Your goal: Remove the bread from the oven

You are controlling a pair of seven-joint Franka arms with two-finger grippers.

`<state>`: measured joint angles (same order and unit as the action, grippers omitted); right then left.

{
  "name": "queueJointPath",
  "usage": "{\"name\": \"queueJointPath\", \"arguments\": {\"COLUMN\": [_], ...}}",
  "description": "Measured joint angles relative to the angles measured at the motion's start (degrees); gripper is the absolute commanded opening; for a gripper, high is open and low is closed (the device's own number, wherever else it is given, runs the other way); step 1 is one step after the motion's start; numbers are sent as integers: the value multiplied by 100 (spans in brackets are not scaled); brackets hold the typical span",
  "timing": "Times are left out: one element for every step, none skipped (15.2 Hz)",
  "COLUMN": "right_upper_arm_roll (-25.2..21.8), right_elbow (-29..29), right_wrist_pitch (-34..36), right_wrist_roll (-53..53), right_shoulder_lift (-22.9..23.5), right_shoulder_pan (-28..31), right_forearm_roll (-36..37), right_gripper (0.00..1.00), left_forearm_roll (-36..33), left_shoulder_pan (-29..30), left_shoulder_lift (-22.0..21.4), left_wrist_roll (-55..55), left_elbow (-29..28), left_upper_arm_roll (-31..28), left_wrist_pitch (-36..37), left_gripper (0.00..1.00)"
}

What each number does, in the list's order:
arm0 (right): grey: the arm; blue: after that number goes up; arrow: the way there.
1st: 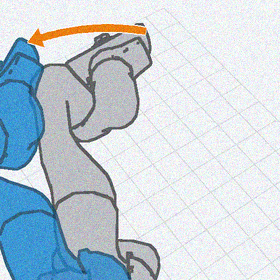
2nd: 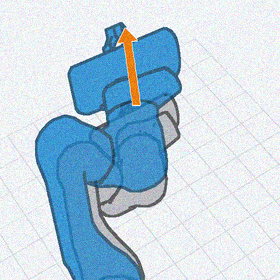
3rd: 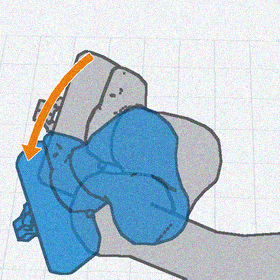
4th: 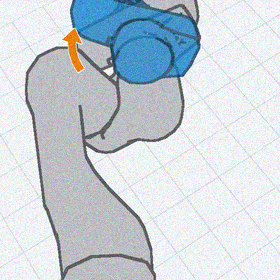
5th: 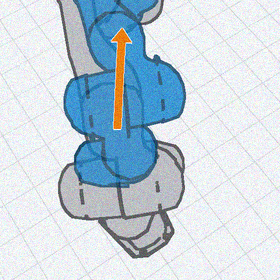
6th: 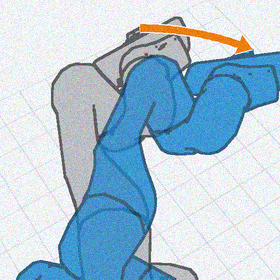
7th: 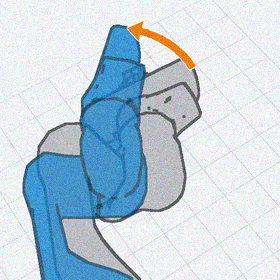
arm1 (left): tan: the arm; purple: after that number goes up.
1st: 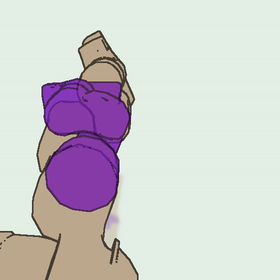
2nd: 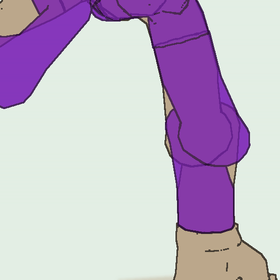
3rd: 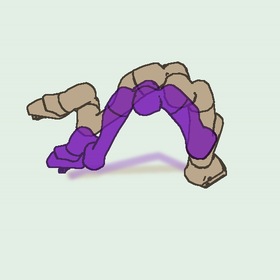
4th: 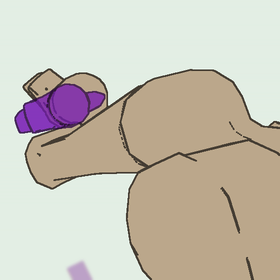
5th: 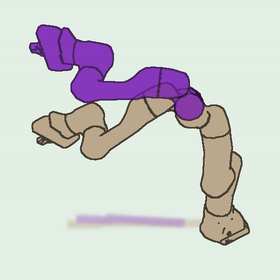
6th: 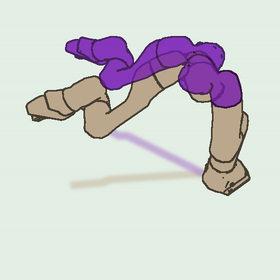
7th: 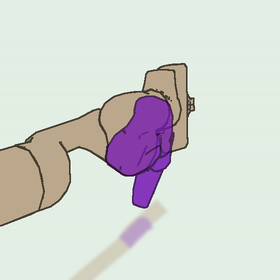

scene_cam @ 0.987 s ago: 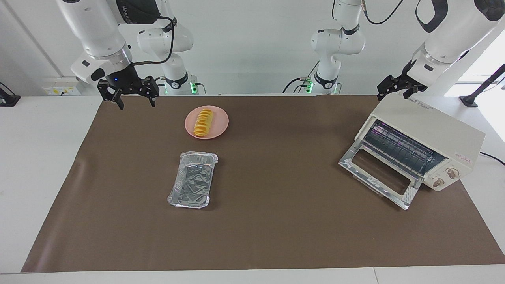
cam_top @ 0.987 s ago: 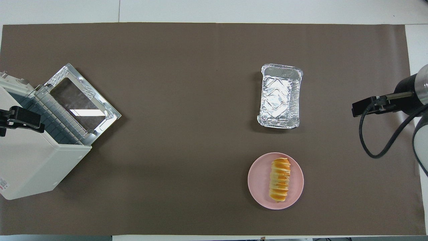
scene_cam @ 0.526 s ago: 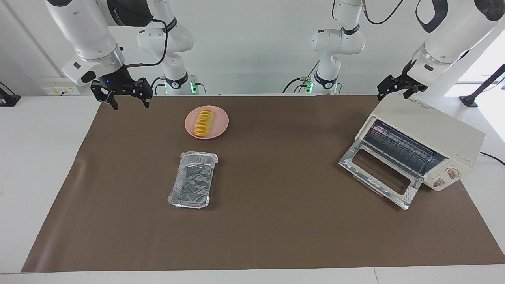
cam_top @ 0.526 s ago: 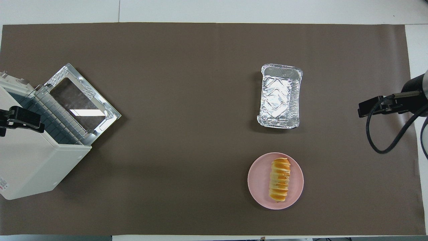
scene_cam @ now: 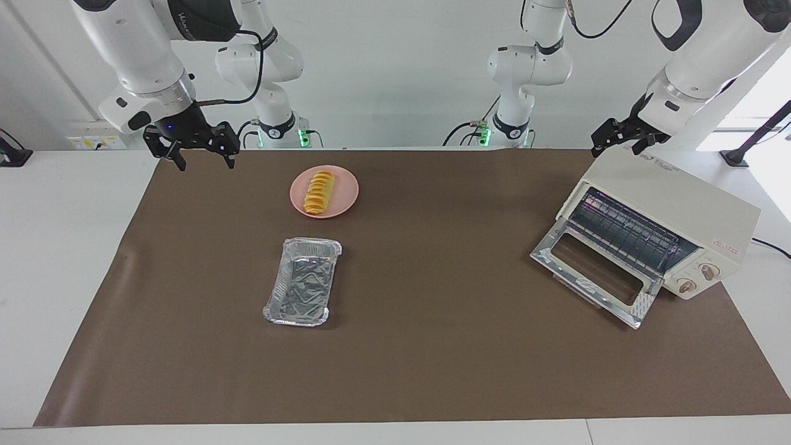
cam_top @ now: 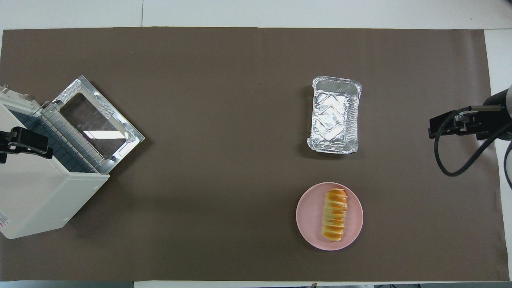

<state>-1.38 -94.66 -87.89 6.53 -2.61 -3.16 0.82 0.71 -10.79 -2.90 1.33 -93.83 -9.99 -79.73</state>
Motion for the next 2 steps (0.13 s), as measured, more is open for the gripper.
{"name": "queueJointPath", "arguments": {"right_upper_arm_roll": [0,0], "right_elbow": [0,0], "right_wrist_pitch": [2,2], "right_wrist_roll": [18,32], "right_shoulder_lift": [0,1], "right_shoulder_pan": [0,0], "right_forearm_roll": [0,0], "right_gripper": [100,100], "left_forearm_roll": [0,0], "left_shoulder_pan": [0,0], "left_shoulder_lift": [0,0], "left_wrist_roll": [0,0], "left_elbow": [0,0], "left_upper_arm_roll": [0,0], "left_wrist_pitch": [0,0], "left_gripper": [100,100]}}
